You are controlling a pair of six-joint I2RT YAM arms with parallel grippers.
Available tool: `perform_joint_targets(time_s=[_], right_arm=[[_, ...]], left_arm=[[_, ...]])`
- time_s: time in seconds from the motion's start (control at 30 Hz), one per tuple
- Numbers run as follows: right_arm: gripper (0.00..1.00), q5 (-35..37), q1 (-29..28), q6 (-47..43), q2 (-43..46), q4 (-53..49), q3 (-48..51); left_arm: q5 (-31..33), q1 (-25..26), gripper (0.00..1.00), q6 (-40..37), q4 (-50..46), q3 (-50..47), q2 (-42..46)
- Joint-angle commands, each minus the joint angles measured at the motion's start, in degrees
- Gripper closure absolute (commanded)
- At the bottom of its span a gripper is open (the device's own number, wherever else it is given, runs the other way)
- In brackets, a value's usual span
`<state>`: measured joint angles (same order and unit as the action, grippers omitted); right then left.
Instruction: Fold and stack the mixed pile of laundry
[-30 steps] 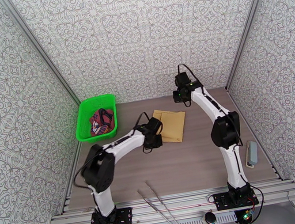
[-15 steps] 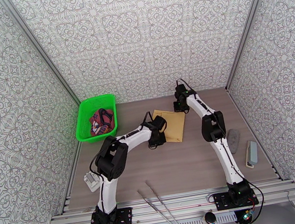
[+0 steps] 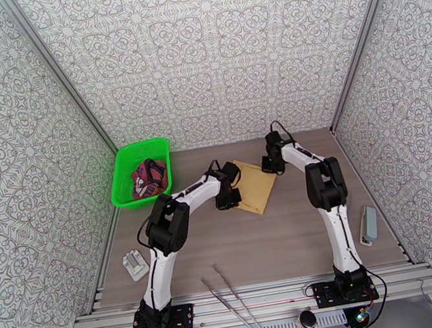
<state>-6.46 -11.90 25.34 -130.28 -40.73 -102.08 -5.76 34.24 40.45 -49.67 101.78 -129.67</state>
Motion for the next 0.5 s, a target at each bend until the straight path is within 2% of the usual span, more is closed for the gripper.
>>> perform_joint_targets(time_s=[0.0, 0.1, 0.27, 0.37, 0.47], right_arm=[[1.0, 1.32, -0.54, 7.52, 7.14, 7.56, 13.83], [1.0, 1.2, -1.42, 13.71, 13.81, 15.89, 26.78], [1.0, 2.44, -4.01, 22.78, 21.56, 26.0, 41.53], [1.0, 4.13, -4.71, 24.06, 23.93, 26.83, 44.04], [1.0, 7.93, -4.71, 21.9, 25.44, 22.45, 41.82]], left_arm=[[9.72, -5.55, 1.0, -3.44, 7.39, 1.75, -6.67], [9.52, -7.12, 1.0, -5.38, 7.14, 4.21, -7.58], [9.22, -9.03, 1.0, -8.8, 6.45, 7.44, -8.2], [10.51, -9.87, 1.0, -10.15, 5.86, 7.02, -6.39], [12.34, -10.5, 1.0, -10.8, 6.28, 3.43, -1.83]])
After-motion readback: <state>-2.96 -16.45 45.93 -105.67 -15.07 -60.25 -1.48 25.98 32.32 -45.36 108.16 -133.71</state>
